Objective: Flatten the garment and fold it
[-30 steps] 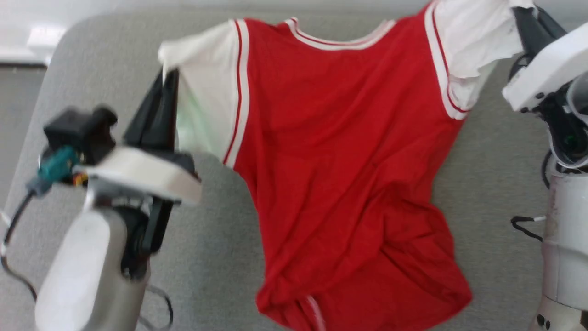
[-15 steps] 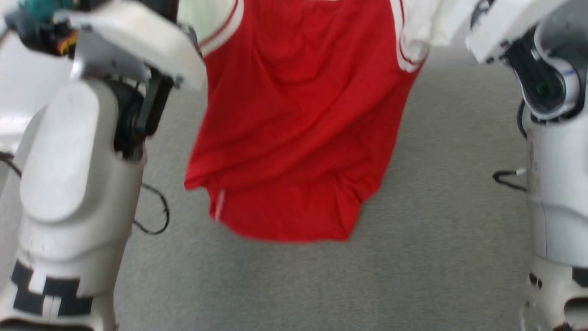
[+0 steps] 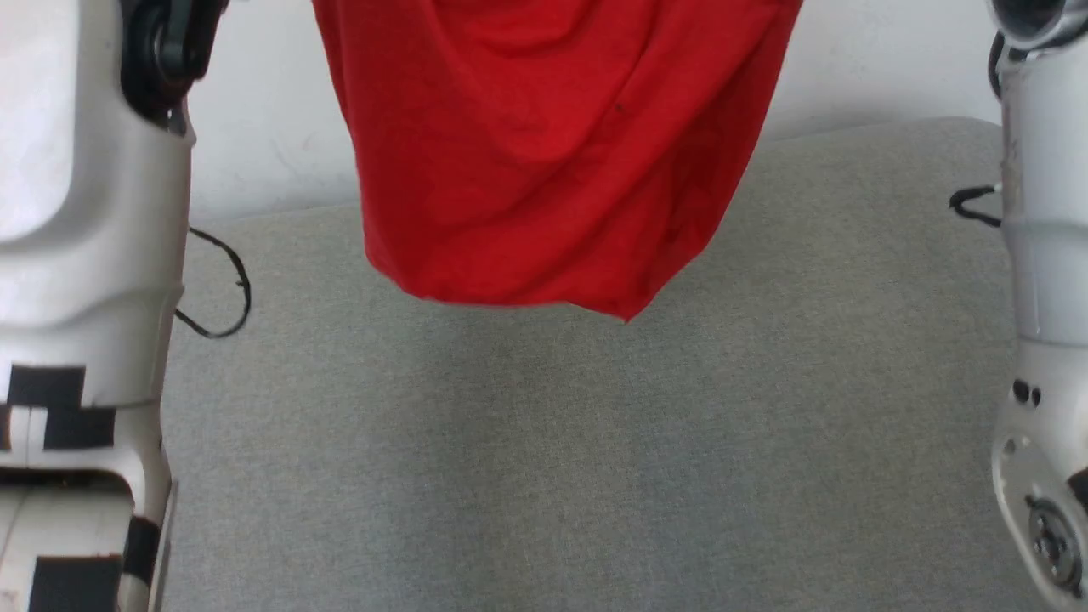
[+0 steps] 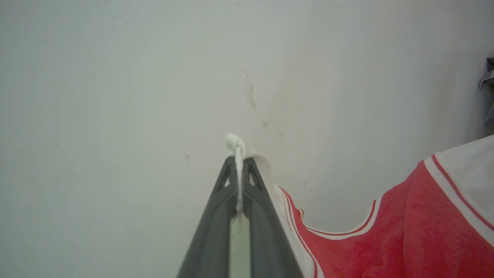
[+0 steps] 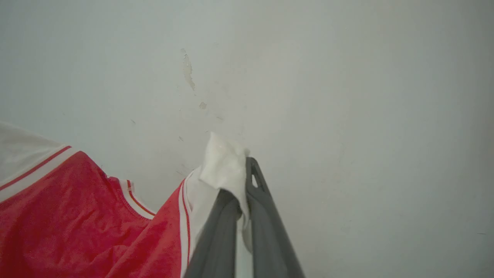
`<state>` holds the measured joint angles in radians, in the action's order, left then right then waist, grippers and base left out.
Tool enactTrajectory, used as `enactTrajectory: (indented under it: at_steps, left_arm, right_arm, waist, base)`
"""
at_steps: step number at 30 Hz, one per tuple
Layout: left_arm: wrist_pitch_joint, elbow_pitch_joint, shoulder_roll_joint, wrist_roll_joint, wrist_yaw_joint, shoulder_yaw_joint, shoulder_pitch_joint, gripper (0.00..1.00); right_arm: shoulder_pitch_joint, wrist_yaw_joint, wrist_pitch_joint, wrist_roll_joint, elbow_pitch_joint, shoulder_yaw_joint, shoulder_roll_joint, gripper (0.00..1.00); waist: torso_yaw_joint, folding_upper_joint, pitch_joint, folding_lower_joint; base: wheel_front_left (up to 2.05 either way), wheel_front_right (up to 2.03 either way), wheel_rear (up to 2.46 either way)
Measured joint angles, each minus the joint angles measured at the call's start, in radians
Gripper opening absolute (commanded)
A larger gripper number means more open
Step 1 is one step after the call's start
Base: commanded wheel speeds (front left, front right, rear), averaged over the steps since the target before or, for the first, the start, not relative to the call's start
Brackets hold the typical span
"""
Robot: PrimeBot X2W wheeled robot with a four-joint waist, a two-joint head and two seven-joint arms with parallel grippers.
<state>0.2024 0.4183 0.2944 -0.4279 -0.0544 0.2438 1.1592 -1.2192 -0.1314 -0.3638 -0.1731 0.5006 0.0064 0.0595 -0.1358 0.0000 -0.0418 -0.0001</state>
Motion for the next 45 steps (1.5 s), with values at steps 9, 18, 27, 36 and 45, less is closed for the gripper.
enactTrajectory:
  at_steps: [9,18,27,36,45]
  left_arm:
    - [0.018,0.110,0.001,0.015,0.010,0.022,0.149,0.00]
    - [-0.024,0.140,-0.003,0.023,0.007,0.011,0.324,0.00]
    - [-0.261,0.116,-0.018,0.071,0.047,0.025,0.540,0.00]
    - [-0.458,0.093,0.007,0.141,0.137,0.086,0.567,0.00]
    - [-0.459,0.010,0.016,0.136,0.152,-0.019,0.460,0.00]
  right_arm:
    - [-0.131,0.000,0.024,0.048,0.145,-0.009,-0.004,0.00]
    - [-0.274,0.000,0.079,0.182,0.156,-0.050,-0.003,0.00]
    - [-0.443,0.000,0.229,0.336,0.122,-0.060,0.021,0.00]
    - [-0.519,0.000,0.419,0.409,0.166,0.015,0.100,0.00]
    - [-0.517,0.000,0.483,0.441,0.184,-0.038,0.125,0.00]
  waist:
    - [-0.011,0.0000,-0.063,0.0002]
    - [-0.019,0.0000,-0.213,0.0004]
    - [-0.017,0.0000,-0.421,0.0006]
    - [0.012,0.0000,-0.620,0.0006]
    - [0.043,0.0000,-0.754,0.0003]
  base:
    - [0.00,0.00,0.00]
    - [0.00,0.00,0.00]
    - [0.00,0.00,0.00]
    - [0.00,0.00,0.00]
    - [0.00,0.00,0.00]
